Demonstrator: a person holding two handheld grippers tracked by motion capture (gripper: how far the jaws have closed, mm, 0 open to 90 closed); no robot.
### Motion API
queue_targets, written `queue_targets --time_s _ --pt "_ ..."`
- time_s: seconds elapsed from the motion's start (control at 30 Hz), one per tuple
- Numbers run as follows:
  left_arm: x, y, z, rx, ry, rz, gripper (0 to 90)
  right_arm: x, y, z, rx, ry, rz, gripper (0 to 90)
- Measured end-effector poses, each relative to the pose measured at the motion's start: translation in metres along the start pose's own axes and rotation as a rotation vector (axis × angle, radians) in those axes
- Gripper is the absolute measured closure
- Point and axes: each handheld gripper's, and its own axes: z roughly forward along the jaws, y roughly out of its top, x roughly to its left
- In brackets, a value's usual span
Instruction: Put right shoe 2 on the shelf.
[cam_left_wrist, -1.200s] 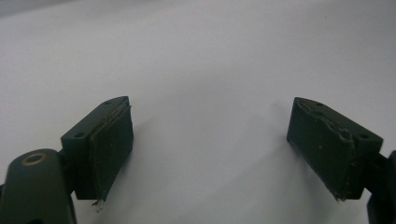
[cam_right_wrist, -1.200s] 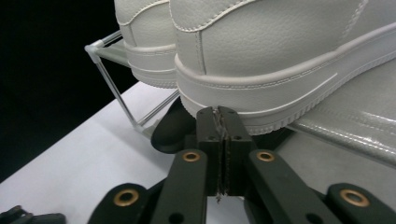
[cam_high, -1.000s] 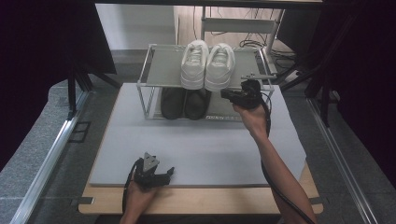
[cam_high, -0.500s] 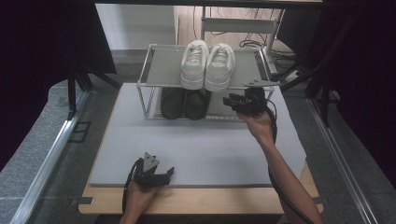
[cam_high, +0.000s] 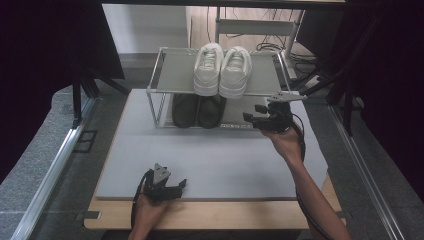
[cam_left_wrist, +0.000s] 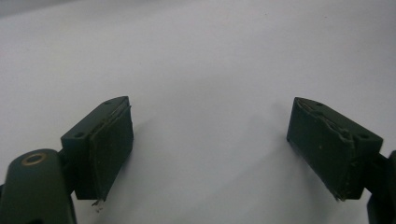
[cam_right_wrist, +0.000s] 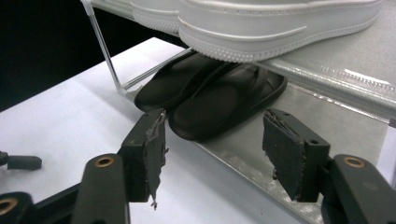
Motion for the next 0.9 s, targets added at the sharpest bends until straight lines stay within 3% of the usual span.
queue_targets --time_s 0.3,0.9 --pt "0.000 0.000 0.000 0.000 0.000 0.000 14.8 -0.002 -0.011 -0.011 0.016 -0.004 -0.015 32.6" --pt "0.000 0.000 0.000 0.001 0.001 0.004 14.8 -0.010 -0.042 -0.029 0.066 -0.011 0.004 19.0"
